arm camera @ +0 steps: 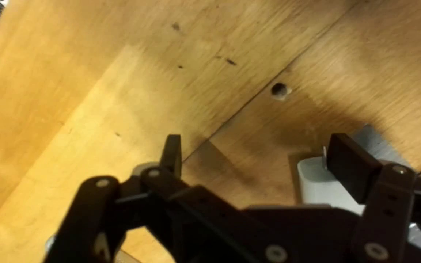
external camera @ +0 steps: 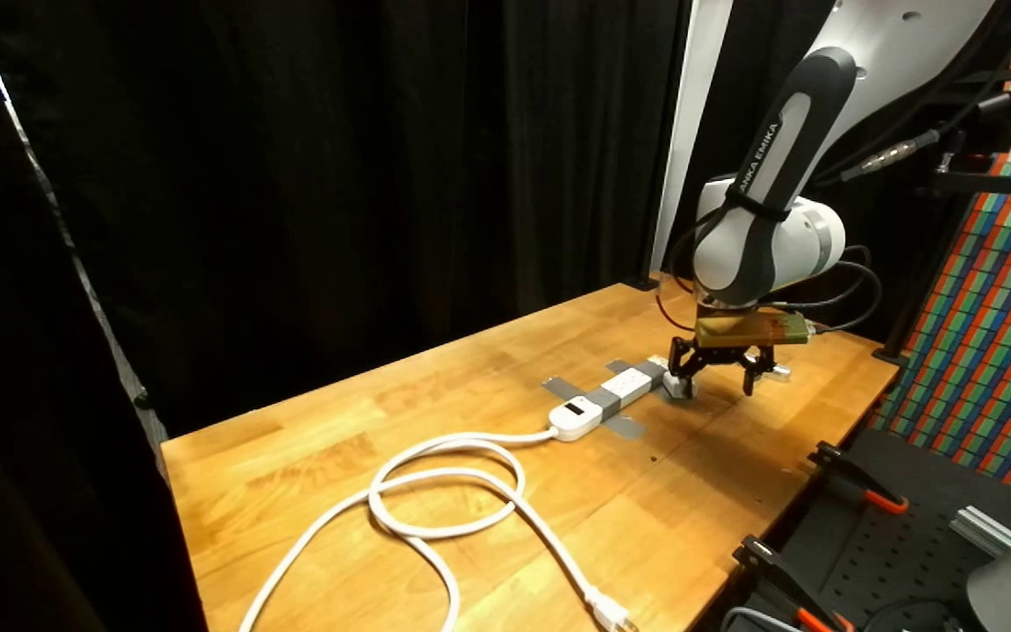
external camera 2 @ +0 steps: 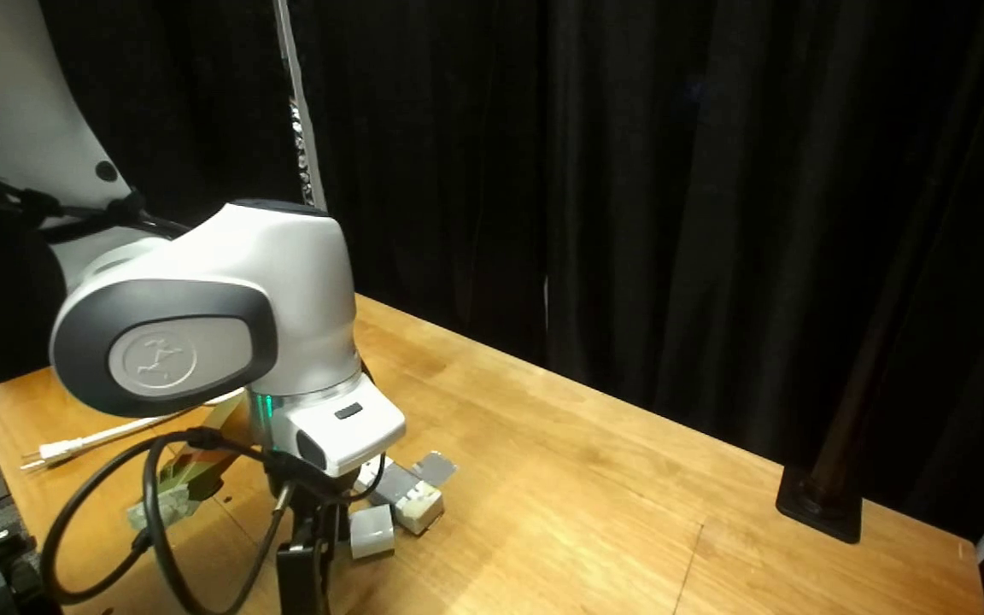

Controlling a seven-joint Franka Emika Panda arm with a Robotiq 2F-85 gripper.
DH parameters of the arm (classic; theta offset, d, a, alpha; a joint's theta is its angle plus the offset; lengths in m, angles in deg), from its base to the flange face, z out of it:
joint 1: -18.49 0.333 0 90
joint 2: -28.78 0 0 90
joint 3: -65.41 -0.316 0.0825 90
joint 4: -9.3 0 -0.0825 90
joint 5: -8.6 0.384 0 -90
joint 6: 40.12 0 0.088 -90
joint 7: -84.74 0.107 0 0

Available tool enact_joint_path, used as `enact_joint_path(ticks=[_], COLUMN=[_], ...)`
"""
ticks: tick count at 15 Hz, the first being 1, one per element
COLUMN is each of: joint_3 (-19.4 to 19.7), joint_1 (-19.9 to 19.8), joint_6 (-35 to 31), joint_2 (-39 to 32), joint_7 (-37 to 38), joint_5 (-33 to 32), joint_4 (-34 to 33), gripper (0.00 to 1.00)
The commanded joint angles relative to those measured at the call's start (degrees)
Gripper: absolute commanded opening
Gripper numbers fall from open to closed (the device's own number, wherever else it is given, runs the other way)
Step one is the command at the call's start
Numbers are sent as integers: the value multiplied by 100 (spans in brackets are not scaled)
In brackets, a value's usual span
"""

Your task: Plug the charger into the adapter

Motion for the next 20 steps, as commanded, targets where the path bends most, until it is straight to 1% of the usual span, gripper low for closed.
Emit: enact_joint_path(ticks=[1, 4, 7, 9, 11, 12, 13, 14, 16, 18, 20], joint_3=[350, 637, 772, 669, 478, 262, 94, -207, -543, -799, -874], joint_1=[2, 67, 56, -60, -166, -310, -424, -644, -865, -1045, -1086], joint_6=[64, 25, 33, 69, 104, 195, 176, 249, 31, -354, -950], joint_2=[-75, -158, -270, -316, -248, -119, -13, 147, 244, 225, 79], joint_7=[158, 256, 379, 294, 75, 7, 125, 26, 44, 79, 208], joint_5=[-423, -779, -1013, -951, -832, -576, -251, 177, 818, 1367, 1715], joint_4=[-320, -551, -730, -789, -767, -751, -723, -679, -659, -681, -693], gripper=[100, 100, 100, 100, 100, 100, 100, 100, 100, 100, 100])
